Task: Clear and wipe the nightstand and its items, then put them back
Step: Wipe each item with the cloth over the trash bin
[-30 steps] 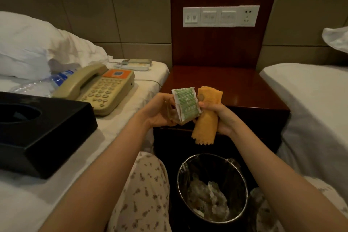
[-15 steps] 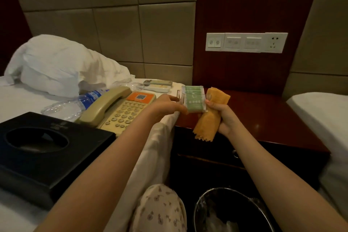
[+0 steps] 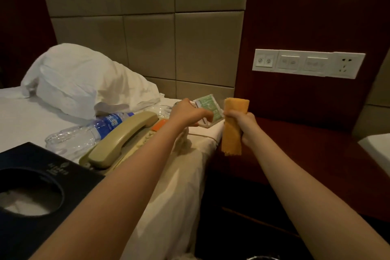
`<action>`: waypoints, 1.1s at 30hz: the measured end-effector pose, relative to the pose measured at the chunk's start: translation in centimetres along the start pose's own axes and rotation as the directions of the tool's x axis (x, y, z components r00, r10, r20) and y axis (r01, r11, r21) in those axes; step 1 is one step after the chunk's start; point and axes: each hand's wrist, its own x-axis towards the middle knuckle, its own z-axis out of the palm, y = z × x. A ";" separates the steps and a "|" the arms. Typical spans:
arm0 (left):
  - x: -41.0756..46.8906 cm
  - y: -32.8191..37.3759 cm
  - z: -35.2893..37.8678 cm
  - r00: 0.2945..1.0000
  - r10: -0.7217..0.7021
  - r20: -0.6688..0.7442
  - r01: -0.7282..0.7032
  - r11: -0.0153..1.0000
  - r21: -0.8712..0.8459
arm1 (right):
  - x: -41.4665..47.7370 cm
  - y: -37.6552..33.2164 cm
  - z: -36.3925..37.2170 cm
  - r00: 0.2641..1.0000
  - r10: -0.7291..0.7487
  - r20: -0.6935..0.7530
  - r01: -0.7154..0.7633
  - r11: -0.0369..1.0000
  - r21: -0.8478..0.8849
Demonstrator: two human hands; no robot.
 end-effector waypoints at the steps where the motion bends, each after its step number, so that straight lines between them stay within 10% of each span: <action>1: 0.6 -0.2 -0.1 1.000 0.003 -0.016 -0.002 0.999 0.038 | 0.7 0.1 0.8 1.000 0.010 0.005 -0.009 1.000 -0.016; 15: 6.9 -2.5 -0.5 0.979 -0.180 -0.096 0.203 0.916 0.347 | 6.0 1.3 7.4 0.995 0.085 0.058 -0.076 0.987 -0.140; 28: 8.7 -0.8 -2.3 0.855 -0.507 0.107 0.339 0.704 0.624 | 7.3 2.2 7.7 0.969 0.187 0.161 -0.152 0.966 -0.208; 33: 9.2 -2.3 -4.4 0.963 -0.269 -0.025 0.185 0.588 0.787 | 7.4 1.9 7.4 0.971 0.194 0.139 -0.160 0.962 -0.220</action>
